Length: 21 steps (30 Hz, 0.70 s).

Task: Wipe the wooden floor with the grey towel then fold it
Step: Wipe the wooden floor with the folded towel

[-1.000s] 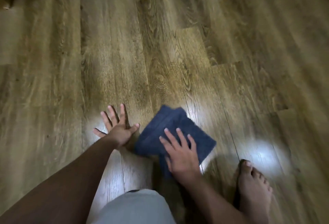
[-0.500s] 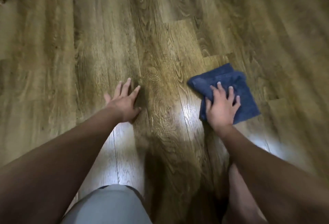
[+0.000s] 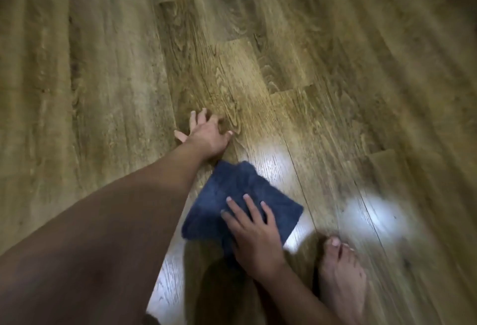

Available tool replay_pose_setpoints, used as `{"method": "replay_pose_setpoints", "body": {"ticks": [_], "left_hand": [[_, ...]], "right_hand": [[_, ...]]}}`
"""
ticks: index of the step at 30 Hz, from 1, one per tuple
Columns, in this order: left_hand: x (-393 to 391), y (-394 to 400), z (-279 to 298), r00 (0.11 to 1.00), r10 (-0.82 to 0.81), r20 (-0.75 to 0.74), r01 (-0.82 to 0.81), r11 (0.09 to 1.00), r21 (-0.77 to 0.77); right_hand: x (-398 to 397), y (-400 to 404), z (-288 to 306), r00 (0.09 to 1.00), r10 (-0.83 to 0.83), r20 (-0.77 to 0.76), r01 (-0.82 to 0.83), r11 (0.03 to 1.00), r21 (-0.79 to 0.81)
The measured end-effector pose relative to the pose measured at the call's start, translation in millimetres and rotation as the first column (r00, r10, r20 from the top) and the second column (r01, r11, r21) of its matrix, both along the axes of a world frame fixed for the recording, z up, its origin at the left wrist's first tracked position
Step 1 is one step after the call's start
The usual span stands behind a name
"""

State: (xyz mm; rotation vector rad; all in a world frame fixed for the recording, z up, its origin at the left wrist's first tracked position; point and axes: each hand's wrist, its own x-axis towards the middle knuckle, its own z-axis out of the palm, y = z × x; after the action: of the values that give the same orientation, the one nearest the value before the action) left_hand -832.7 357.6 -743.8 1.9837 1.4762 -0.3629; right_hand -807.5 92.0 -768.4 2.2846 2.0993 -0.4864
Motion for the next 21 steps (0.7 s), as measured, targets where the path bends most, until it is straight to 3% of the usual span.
{"method": "replay_pose_setpoints", "body": {"ticks": [6, 12, 18, 21], "left_hand": [[5.6, 21.5, -26.5, 0.996, 0.051, 0.074, -0.072, 0.944, 0.322], [35.2, 60.1, -56.2, 0.994, 0.066, 0.083, -0.096, 0.892, 0.442], [52.4, 59.0, -64.0, 0.99, 0.108, 0.094, -0.144, 0.76, 0.634], [55.3, 60.3, -62.0, 0.991, 0.106, 0.087, -0.137, 0.751, 0.645]], "right_hand": [[101.5, 65.7, -0.1, 0.96, -0.281, 0.023, 0.277, 0.955, 0.108], [190.3, 141.8, -7.4, 0.95, -0.313, 0.017, 0.308, 0.942, 0.133], [223.6, 204.5, -17.7, 0.919, -0.392, 0.034, 0.378, 0.904, 0.202], [239.3, 239.8, -18.0, 0.9, -0.434, 0.034, 0.417, 0.883, 0.214]]}}
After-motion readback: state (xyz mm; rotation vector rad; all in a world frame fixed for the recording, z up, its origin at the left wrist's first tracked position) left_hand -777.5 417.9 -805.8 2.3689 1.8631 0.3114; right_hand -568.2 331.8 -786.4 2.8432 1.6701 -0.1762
